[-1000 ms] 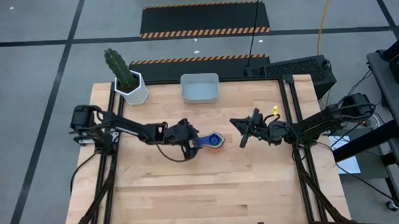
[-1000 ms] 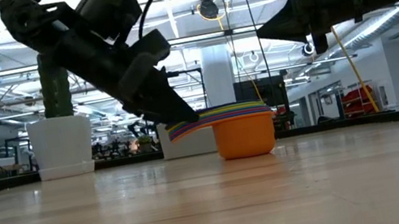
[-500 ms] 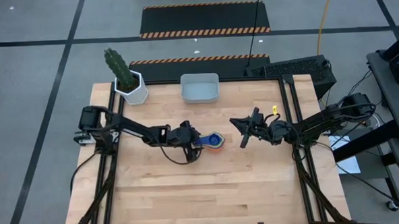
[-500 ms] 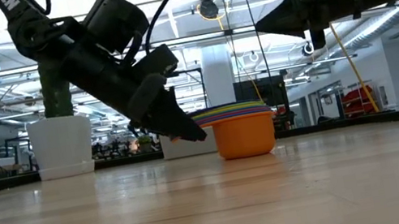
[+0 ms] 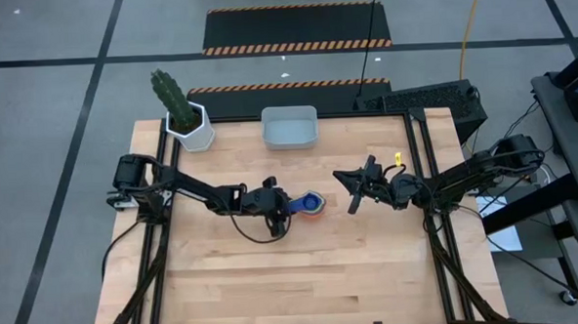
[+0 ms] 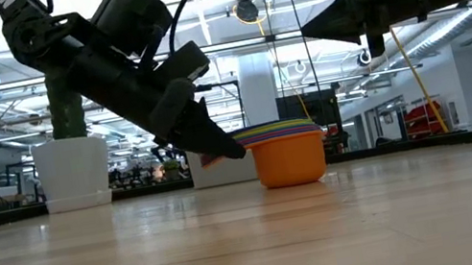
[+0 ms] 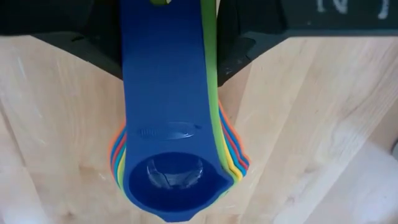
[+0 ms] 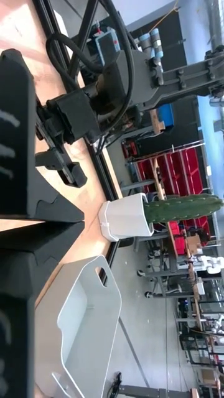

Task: Nest measuring cups in basket
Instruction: Put the stacked measuring cups into the bin

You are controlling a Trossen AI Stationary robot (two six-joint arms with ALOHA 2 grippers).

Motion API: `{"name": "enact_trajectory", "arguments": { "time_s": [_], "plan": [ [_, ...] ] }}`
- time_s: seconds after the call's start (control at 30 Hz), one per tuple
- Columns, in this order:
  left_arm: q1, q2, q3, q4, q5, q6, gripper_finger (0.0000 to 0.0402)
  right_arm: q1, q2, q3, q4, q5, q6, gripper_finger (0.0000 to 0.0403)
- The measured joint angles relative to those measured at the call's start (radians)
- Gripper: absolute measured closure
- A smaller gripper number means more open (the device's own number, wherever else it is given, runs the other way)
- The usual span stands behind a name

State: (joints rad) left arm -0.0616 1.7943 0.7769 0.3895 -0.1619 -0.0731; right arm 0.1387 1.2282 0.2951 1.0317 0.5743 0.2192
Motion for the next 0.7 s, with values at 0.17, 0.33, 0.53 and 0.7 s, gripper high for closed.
{"name": "enact_trajectory", "arguments": {
  "time_s": [0.17, 0.33, 0.53, 0.7],
  "plan": [
    [-0.001, 0.000, 0.000, -0.003, 0.001, 0.000, 0.0197, 0.000, 0.000, 0.000, 0.000, 0.000, 0.000, 0.0403],
    [-0.010, 0.000, 0.000, -0.011, 0.001, -0.001, 0.0164, 0.000, 0.000, 0.000, 0.000, 0.000, 0.000, 0.0403],
    [-0.012, 0.000, 0.000, -0.039, -0.001, 0.001, 0.0160, 0.000, 0.000, 0.000, 0.000, 0.000, -0.003, 0.0403],
    [-0.013, 0.000, 0.000, -0.029, -0.002, 0.008, 0.0180, 0.000, 0.000, 0.000, -0.001, 0.000, -0.005, 0.0403]
  ]
}}
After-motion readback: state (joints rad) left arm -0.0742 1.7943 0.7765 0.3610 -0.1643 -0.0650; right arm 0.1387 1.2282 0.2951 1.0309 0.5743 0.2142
